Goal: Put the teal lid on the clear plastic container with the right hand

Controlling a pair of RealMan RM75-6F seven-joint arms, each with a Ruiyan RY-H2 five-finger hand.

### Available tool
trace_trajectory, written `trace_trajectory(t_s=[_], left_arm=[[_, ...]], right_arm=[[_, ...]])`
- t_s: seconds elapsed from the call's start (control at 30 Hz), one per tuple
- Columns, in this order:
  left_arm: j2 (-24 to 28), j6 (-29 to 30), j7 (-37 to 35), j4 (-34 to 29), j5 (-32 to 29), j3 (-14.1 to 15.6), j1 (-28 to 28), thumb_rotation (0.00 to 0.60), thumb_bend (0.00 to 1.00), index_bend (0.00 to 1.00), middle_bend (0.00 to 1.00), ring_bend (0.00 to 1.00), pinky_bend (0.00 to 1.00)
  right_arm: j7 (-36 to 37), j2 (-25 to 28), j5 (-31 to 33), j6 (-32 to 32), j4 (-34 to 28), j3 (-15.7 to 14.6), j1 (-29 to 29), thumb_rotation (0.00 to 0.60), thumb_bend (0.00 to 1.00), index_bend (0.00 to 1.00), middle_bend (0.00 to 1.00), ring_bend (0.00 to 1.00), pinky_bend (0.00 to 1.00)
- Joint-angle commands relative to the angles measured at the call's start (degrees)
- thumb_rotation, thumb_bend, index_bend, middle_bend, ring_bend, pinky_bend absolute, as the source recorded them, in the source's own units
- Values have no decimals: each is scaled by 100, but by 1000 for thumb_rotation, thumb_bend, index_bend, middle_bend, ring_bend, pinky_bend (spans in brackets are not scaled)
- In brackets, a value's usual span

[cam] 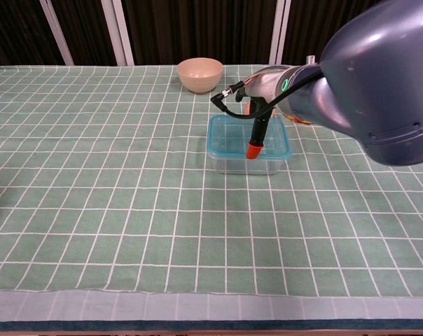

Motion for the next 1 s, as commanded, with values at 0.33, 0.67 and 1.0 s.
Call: trace_trajectory(t_s=[0.33,0.67,1.0], left_arm=[[3,-9,6,-7,-10,0,-2,600,460,97,0,0,0],[6,-18,15,-13,-22,1,-1,600,461,97,0,0,0],[12,-28,44,-31,-46,-1,-1,600,460,94,0,0,0]], right_arm=[[-9,28,-18,-23,-25,40,-32,600,115,89,279,48,0],[-24,78,-39,-58,-84,35,-54,600,115,89,196,14,0],[-24,89,-39,-74,-107,27,-61,600,115,89,121,0,0]])
